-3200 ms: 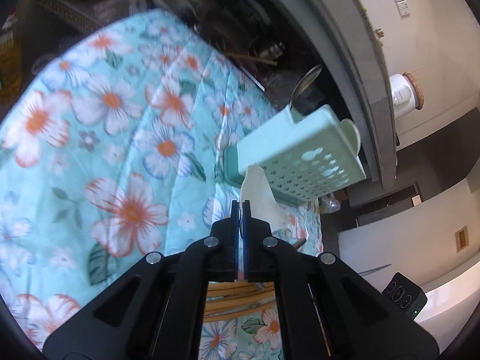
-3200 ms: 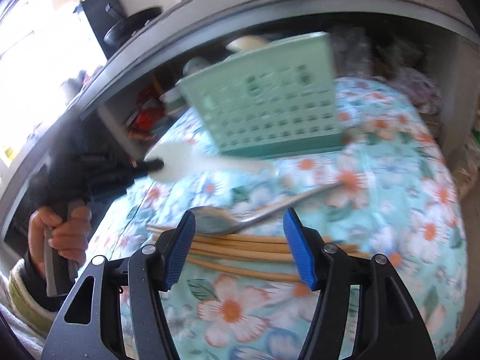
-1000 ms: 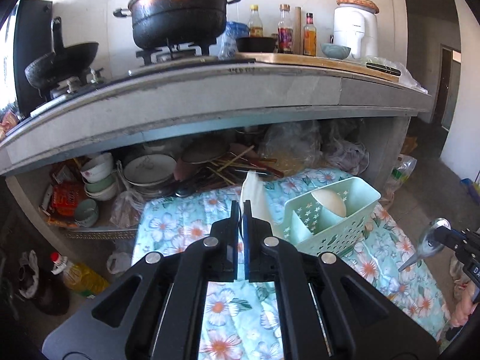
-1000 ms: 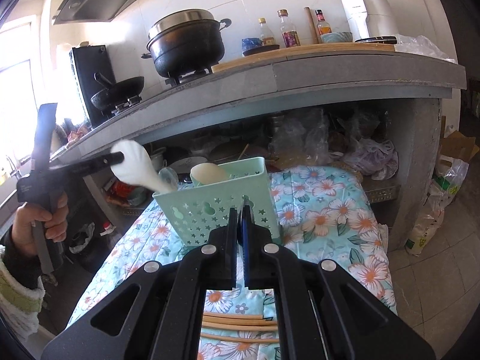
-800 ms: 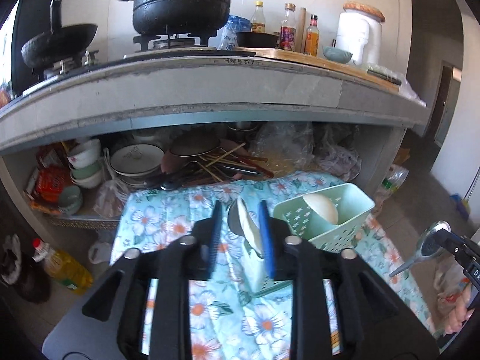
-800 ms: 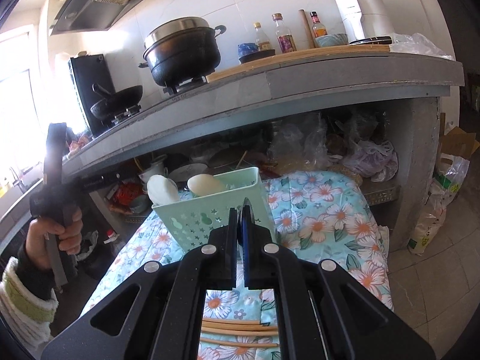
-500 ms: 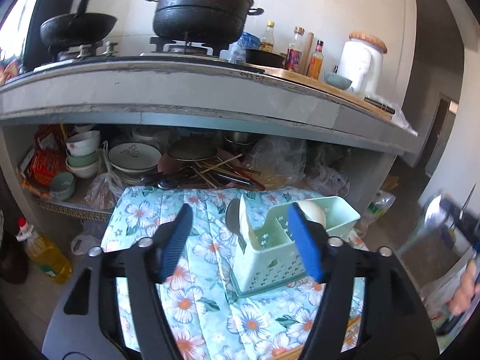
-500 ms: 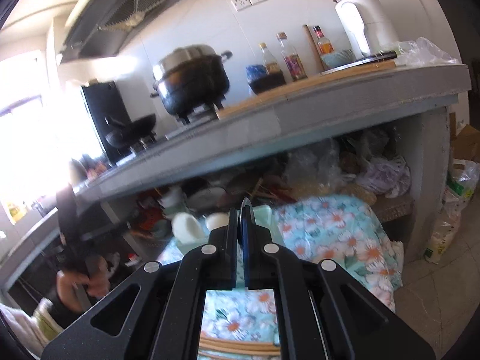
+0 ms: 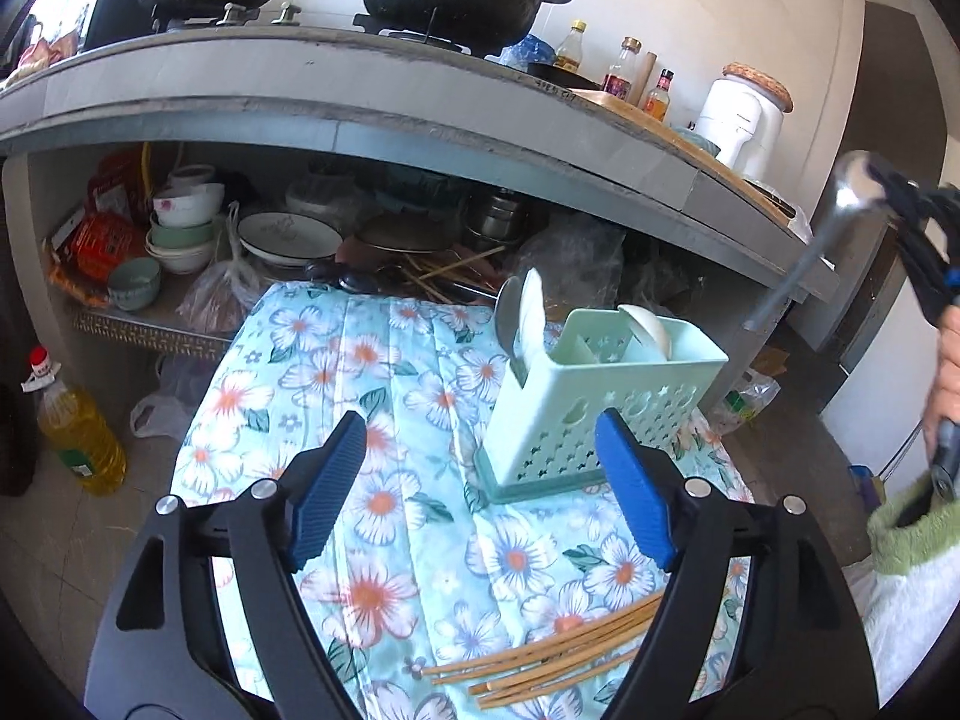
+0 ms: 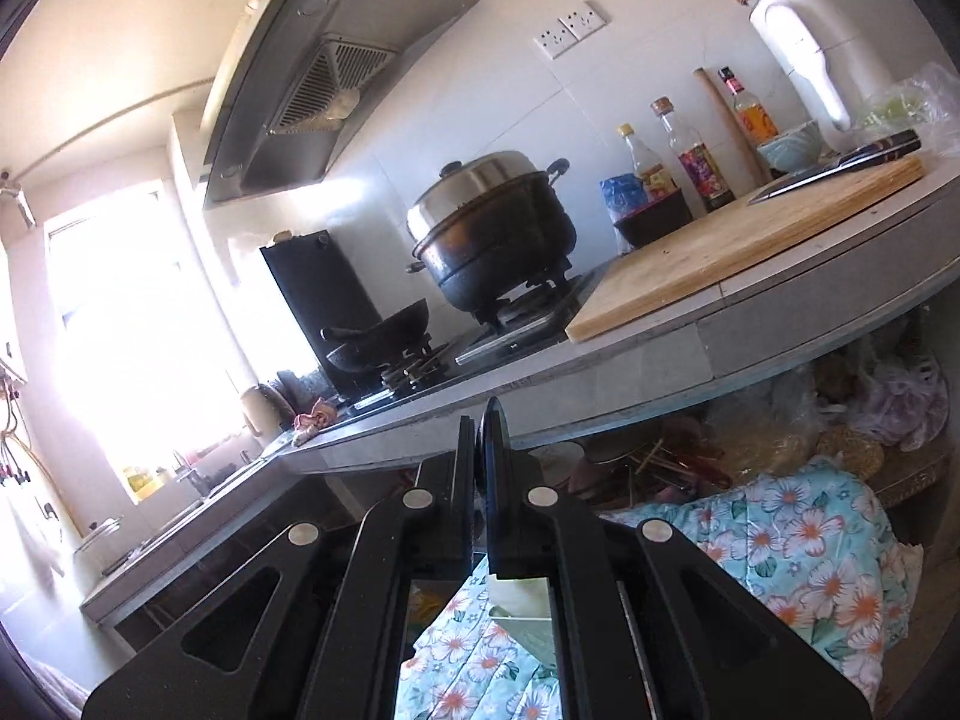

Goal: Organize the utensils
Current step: 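Carry the metal spoon into the holder with the right gripper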

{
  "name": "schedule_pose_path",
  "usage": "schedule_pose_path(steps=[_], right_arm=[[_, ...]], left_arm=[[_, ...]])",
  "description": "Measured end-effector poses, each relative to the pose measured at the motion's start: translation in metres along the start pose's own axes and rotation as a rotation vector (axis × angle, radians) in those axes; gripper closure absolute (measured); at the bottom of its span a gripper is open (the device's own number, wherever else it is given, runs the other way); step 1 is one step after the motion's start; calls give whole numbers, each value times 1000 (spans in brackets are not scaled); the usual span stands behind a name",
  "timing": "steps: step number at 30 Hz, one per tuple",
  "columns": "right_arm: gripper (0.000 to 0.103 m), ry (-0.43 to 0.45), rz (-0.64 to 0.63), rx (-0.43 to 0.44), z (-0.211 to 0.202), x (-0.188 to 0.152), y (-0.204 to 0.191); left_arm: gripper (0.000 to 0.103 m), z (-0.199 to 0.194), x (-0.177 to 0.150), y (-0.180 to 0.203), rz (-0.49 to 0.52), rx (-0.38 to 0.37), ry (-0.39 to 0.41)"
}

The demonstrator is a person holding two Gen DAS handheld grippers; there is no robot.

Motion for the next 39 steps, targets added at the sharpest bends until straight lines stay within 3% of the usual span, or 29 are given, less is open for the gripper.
schedule_pose_path(steps=[11,17,21,26,30,34,39], right_arm=[[100,-174,157,-57,72,-53,82],[95,-280,109,-219,84,-80,103],[62,-256,12,-289,75,-76,91],[48,-276,-123,-284,81,-69,69],[33,-398,-260,-253,103,-83,49],[30,-479,-411,-308,127,-101,40],[26,-550,-482,-331,150,-112,42]], left_arm=[[20,22,13,22,63,-8,89],[19,55,33,38,97,77,118],[19,73,41,40,101,124,117],[19,85,43,37,108,176,121],[19,86,42,34,105,217,129],[19,83,42,30,99,240,151],[19,87,41,24,70,241,136]])
Point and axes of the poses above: each gripper's, at about its wrist camera, not at the fingertips, and z roughly the way its jaws point, y to its right, x to its top, the point moved 4 cm from there along z, roughly the way its jaws point, and after that the axes turned 4 degrees about -y, right-handed, at the moved point
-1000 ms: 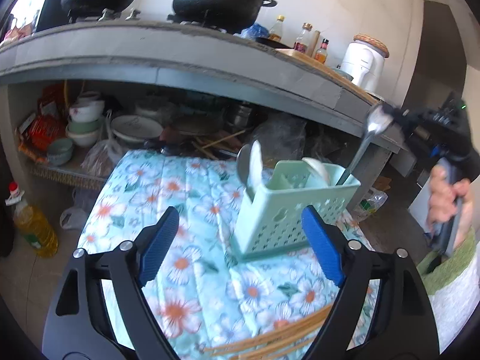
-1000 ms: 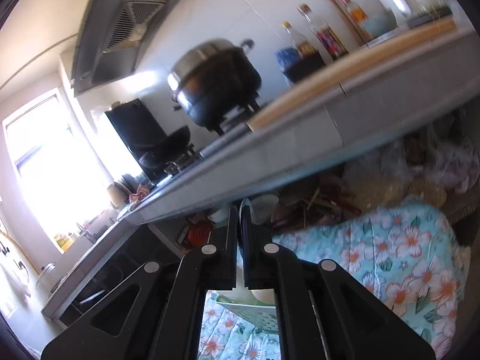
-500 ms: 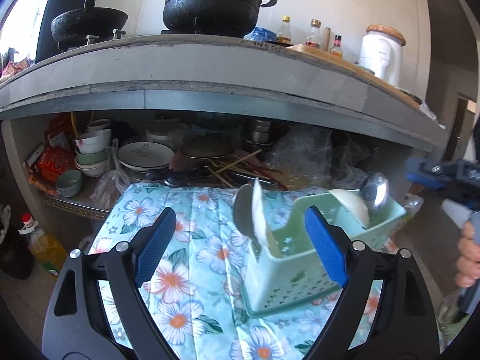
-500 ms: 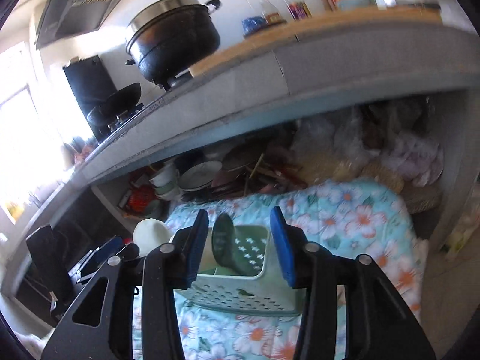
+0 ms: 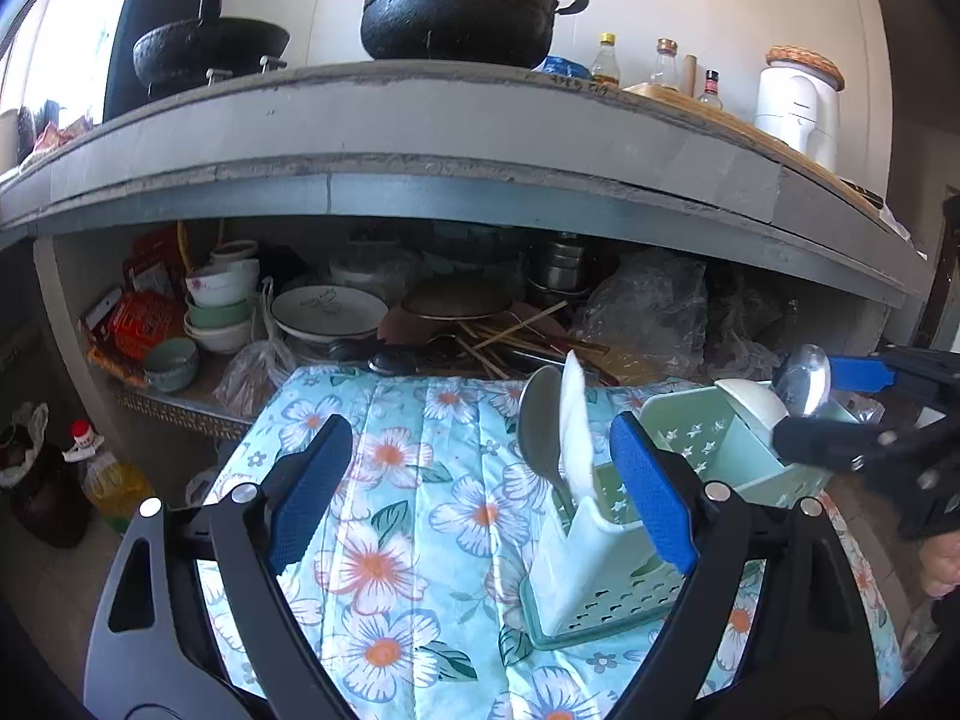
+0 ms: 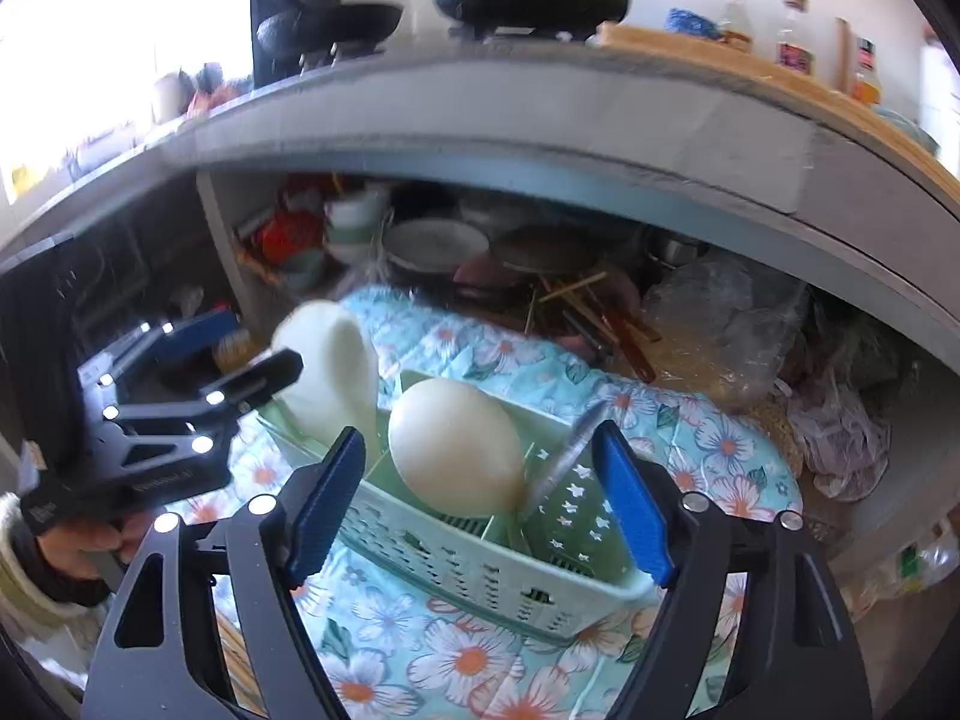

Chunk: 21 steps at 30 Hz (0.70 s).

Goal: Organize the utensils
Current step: 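Carry the metal spoon into the holder with the right gripper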

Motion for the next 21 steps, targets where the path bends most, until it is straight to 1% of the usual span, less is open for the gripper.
schedule_pose_path(steps=[3,5,8,12,14,16,19,21], right_arm=[[26,-27,-19,-30,10,1,2],[23,-24,-19,-48,12,3,5],[22,-8,27,-101,10,4,15],[22,27,106,-140,4,0,27],[29,38,143,-175,0,-5,34],[37,44,184,-199,-5,-9,41],[46,57,268,-239,-12,-17,54],[49,65,310,-259,-14,-20,62]], left_arm=[[20,3,-2,-4,-21,-1,-13],[19,6,-3,-7,-31,0,-24],[19,7,-5,-8,-40,-8,-30],[19,9,-5,-9,-43,-18,-43],[19,10,-5,-9,-41,-17,-45],[19,10,-5,-10,-40,-19,-47],[19,10,-5,-9,-43,-17,-53],[19,10,-6,-9,-45,-16,-54]])
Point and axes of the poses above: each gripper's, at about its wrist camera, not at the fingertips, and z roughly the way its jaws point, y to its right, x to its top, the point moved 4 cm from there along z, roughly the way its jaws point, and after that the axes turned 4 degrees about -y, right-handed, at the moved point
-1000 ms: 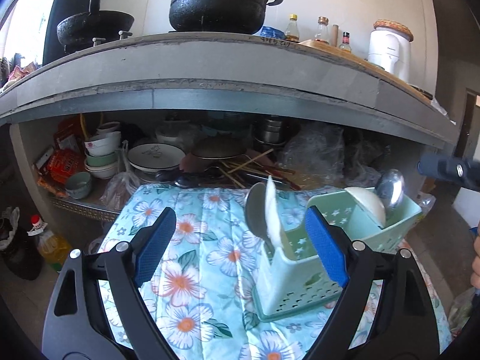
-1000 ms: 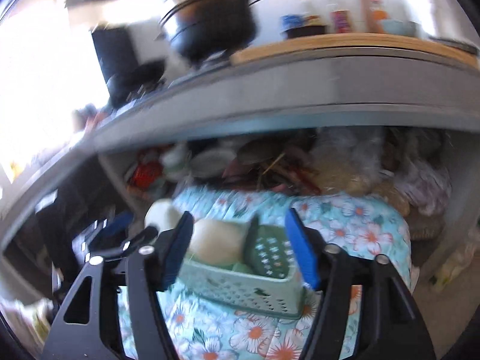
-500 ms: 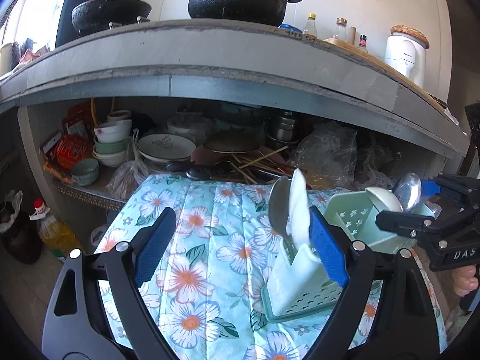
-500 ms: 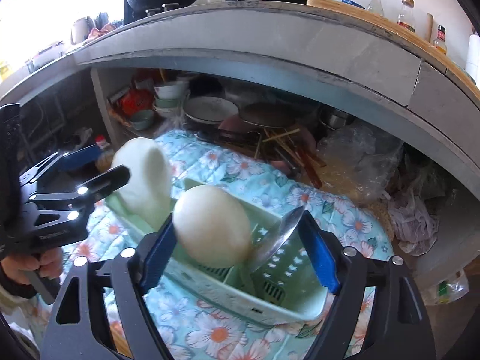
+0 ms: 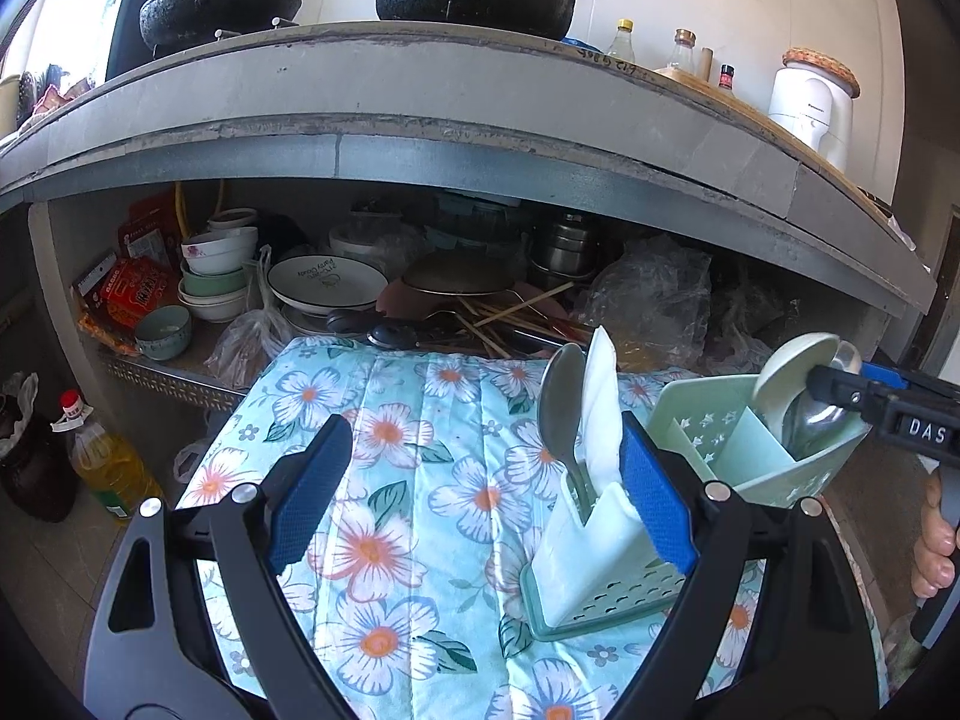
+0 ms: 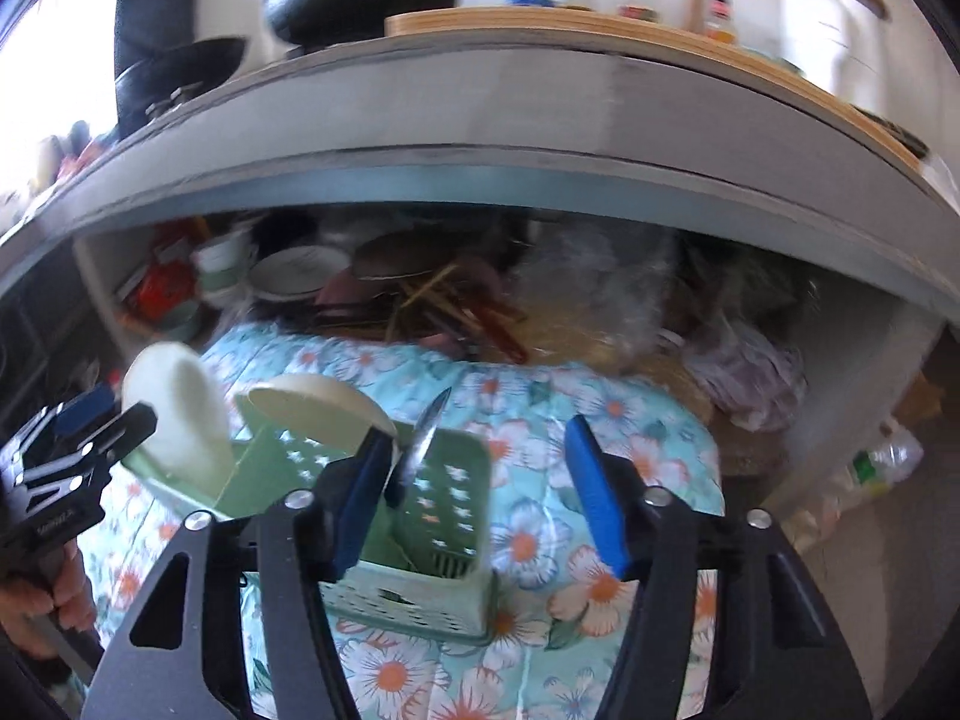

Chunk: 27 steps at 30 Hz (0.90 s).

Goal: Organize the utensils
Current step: 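Carry the metal spoon into the holder with the right gripper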

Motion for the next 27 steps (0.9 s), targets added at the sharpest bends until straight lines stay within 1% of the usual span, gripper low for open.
schedule_pose_path(steps=[4,7,10,13,15,18,22,23,25,27], right_arm=[[50,-7,28,-33,0,-2,7],[50,12,35,-65,-8,-5,9],[50,27,83,-47,-18,-9,18],[50,29,82,-42,-24,-12,18],[50,50,62,5,-32,-13,13],[49,68,9,41,-41,-10,2],[35,96,-145,107,-54,-5,-29],[33,96,-187,119,-54,-5,-37],[26,66,-266,144,-47,-4,-52],[26,30,-313,141,-35,-4,-62]], left_arm=[[19,0,0,0,4,-1,1],[19,0,0,-1,6,4,1],[19,0,-1,-2,6,-2,-4],[19,0,-1,-1,14,10,-6],[19,0,-1,0,16,12,-9],[19,0,-2,0,17,11,-9],[20,0,-2,0,18,14,-9],[19,0,-2,-1,17,15,-9],[19,0,-2,0,14,8,-11],[19,1,-2,-1,10,4,-14]])
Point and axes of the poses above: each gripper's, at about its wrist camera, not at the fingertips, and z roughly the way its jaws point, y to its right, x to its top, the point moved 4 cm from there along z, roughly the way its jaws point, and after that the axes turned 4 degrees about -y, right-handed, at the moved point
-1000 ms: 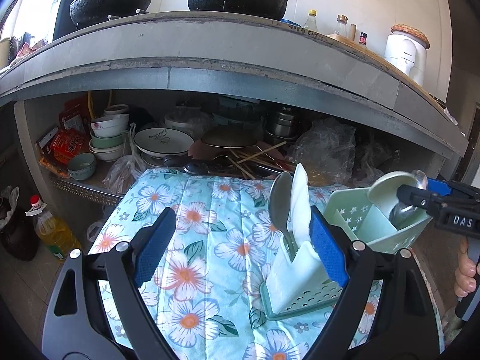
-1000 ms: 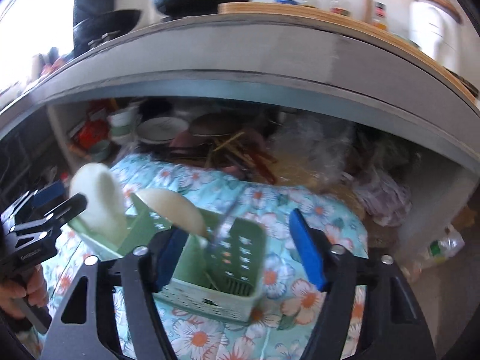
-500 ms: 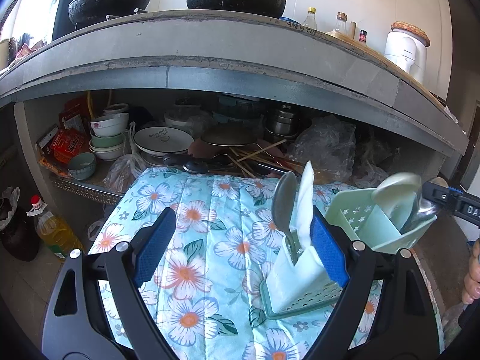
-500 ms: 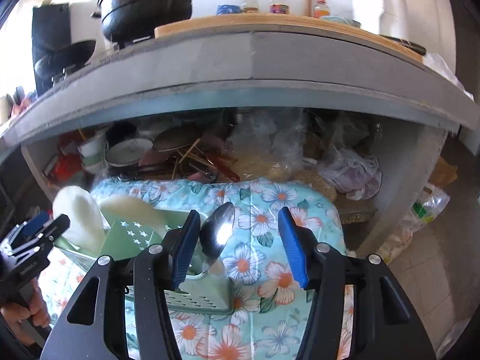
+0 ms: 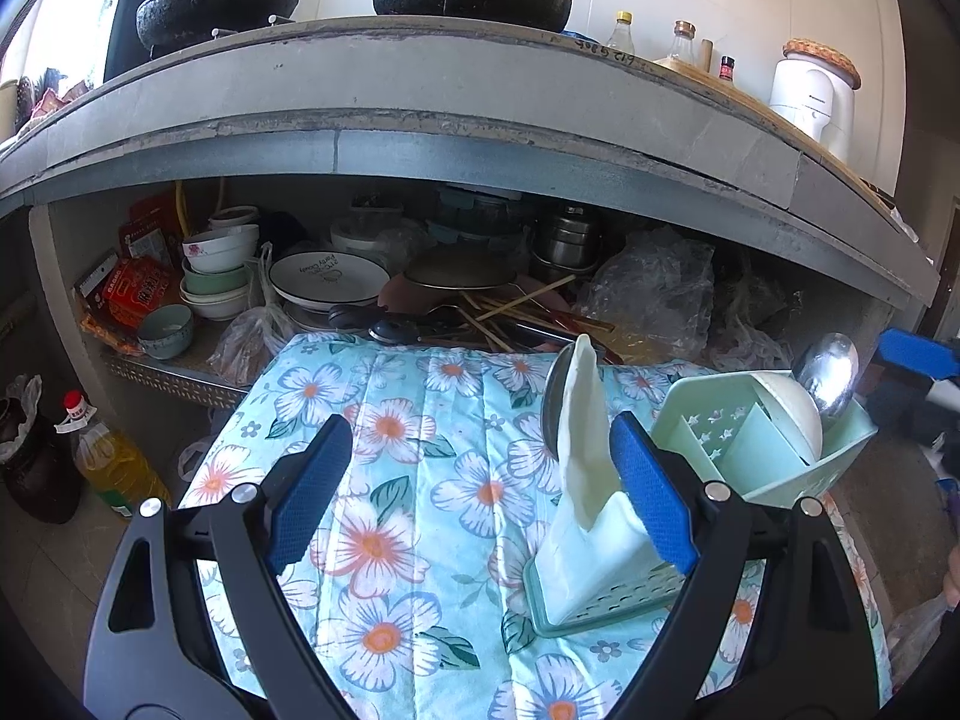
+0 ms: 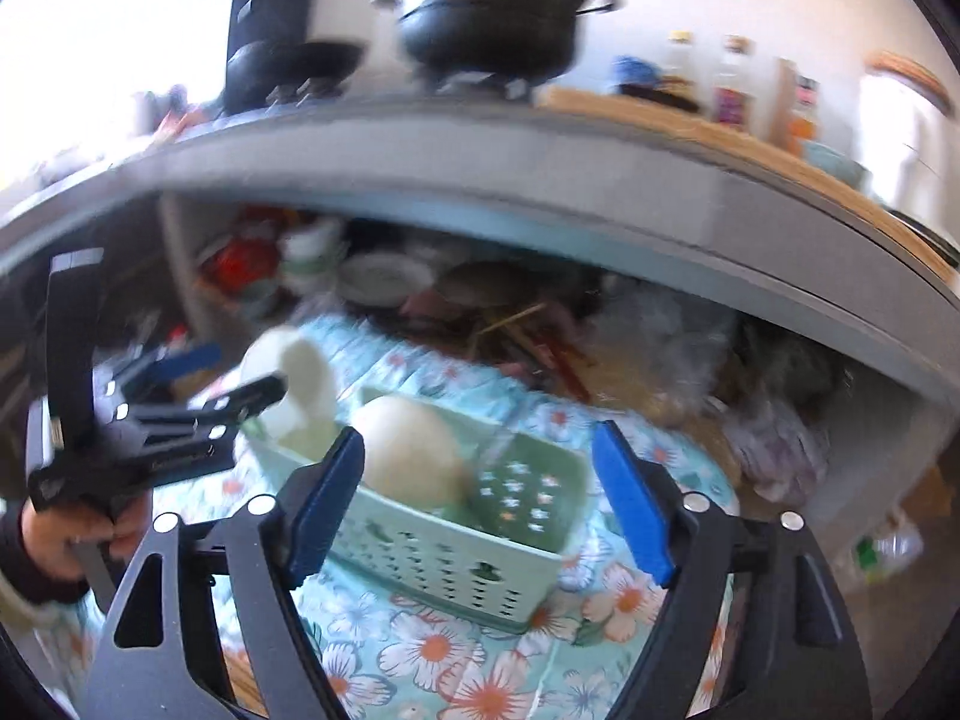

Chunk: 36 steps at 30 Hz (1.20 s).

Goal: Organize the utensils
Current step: 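Carry the metal spoon into the holder with the right gripper, then open the right gripper and withdraw it from the holder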

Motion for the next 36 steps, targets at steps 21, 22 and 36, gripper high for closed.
schedule_pose_path(steps=[21,22,36], right_arm=[[88,26,219,-36,16,-1,54],[88,36,221,-37,14,-2,56],[83,70,181,5,8,-20,65]], left_arm=[[19,8,5,-1,-11,-9,-23],[19,8,5,-1,-10,-6,-21],[18,10,3,4,0,5,-33]])
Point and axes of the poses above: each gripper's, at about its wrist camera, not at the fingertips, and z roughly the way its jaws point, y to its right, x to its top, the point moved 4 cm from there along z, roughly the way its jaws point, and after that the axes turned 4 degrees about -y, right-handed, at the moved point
